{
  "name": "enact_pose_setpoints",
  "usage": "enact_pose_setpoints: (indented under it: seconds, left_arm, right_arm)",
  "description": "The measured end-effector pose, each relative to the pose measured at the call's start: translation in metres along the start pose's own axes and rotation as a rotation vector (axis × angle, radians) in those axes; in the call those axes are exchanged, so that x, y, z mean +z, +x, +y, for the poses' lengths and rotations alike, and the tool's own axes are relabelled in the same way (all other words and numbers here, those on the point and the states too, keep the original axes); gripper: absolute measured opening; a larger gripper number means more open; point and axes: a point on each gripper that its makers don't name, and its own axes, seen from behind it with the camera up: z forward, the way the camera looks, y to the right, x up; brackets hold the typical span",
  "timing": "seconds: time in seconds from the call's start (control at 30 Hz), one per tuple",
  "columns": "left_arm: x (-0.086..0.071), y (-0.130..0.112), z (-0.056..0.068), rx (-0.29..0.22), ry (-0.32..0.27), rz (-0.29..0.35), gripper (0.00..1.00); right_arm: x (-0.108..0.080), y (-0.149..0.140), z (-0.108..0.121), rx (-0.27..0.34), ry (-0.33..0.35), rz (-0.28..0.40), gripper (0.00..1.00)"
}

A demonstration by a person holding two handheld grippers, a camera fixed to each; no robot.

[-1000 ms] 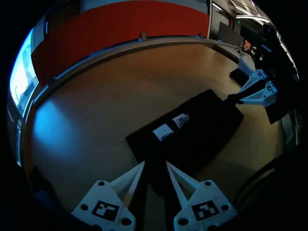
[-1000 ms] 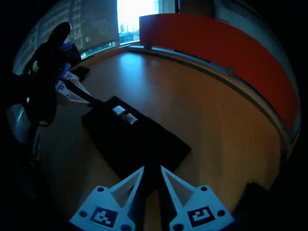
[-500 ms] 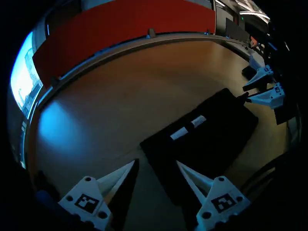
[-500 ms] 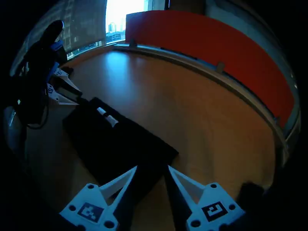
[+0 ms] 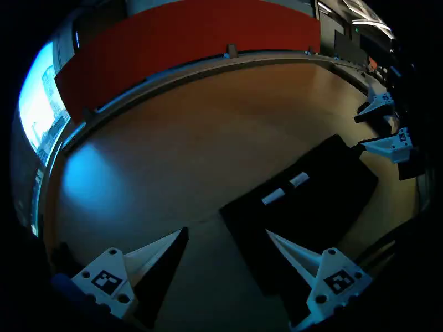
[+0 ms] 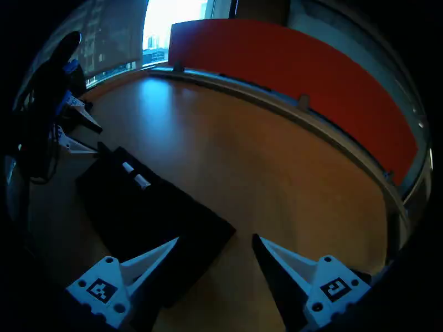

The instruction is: Fold towel

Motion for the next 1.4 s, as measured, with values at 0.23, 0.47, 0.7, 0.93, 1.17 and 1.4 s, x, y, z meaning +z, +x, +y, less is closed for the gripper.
enact_pose_setpoints:
  seconds: [0.23,0.47,0.7,0.93,1.17,1.4]
  left_arm:
    - [0.003,0.003,-0.008,-0.004,0.024,0.001,0.92]
    - [-0.001,0.008,-0.007,-0.026,0.012,0.016,0.92]
    - [-0.010,0.006,-0.002,-0.052,-0.006,0.022,0.92]
    - [-0.029,-0.009,0.004,-0.068,-0.008,0.022,0.92]
    - [-0.051,-0.029,0.011,-0.100,-0.006,0.019,0.92]
    - [-0.068,-0.044,0.016,-0.127,0.002,0.024,0.92]
  right_arm:
    - [0.002,0.003,0.006,-0.013,-0.016,0.006,0.92]
    - [-0.001,0.013,0.004,-0.020,-0.013,0.026,0.93]
    - [-0.010,0.016,-0.006,-0.010,0.008,0.039,0.93]
    - [-0.027,0.015,-0.025,0.033,0.040,0.057,0.93]
    - [-0.046,0.005,-0.036,0.058,0.044,0.060,0.93]
    - [-0.063,-0.012,-0.042,0.070,0.033,0.042,0.93]
